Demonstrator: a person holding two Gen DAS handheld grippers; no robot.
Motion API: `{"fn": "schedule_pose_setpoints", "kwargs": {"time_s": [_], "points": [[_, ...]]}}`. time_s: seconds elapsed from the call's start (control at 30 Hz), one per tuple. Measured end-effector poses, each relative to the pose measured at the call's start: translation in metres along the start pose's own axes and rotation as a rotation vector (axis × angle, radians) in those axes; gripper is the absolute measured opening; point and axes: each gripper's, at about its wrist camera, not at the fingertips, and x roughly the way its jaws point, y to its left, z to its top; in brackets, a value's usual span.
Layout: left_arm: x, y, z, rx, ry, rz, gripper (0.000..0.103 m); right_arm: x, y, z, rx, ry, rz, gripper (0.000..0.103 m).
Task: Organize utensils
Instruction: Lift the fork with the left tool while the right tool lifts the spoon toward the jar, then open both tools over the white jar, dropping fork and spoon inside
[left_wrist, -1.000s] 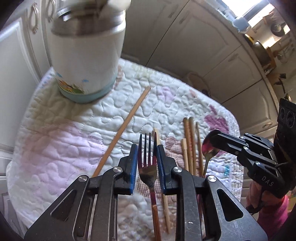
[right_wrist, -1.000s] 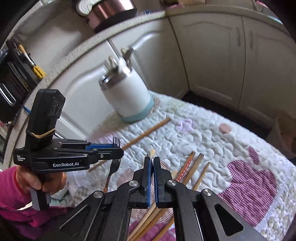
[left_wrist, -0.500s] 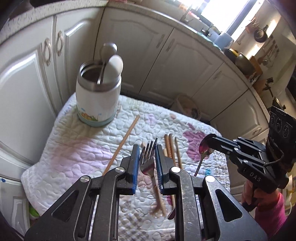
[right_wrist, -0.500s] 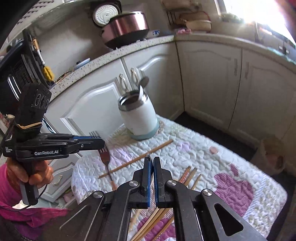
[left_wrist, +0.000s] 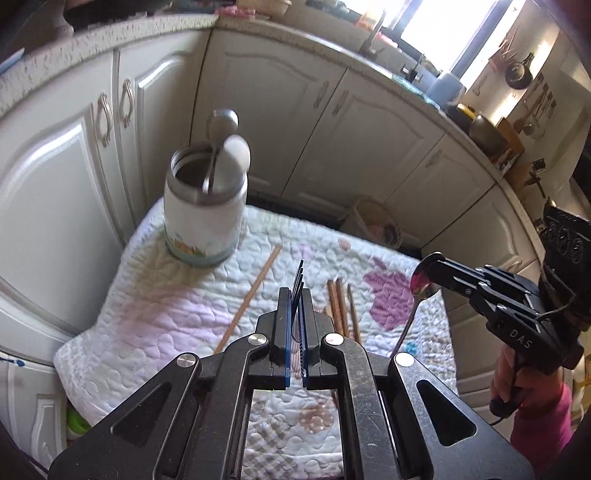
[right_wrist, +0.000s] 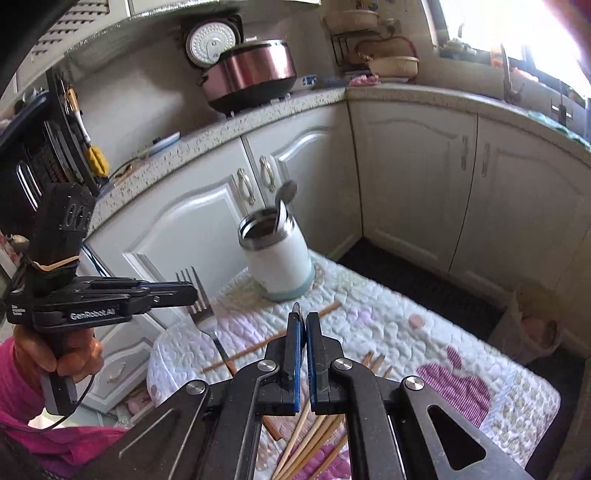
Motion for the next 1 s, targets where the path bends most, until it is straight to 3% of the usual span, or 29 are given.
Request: {"fn": "schedule_pose_setpoints", "kwargs": {"time_s": [0.23, 0.47, 0.73, 1.0], "points": [[-0.044, 0.006, 0.043, 0.0, -0.115, 0.031, 0.002, -0.009, 0.006, 0.045, -0.018, -0.07, -0.021, 0.002], [-0.076, 0.028, 0.099, -0.014, -0.238, 0.152, 0.002, 0.001, 0.008, 0.109, 0.028, -0.173, -0.101, 0.002], [-0.078, 0.054, 0.146, -0.013, -0.328, 0.305, 0.002, 0.029, 0.021, 0.176, 0.025, -0.251, -0.169, 0.002], [-0.043, 0.072, 0.162, 0.005, -0.333, 0.398, 0.002, 0.094, 0.043, 0.187, -0.059, -0.23, -0.253, 0.002]]}}
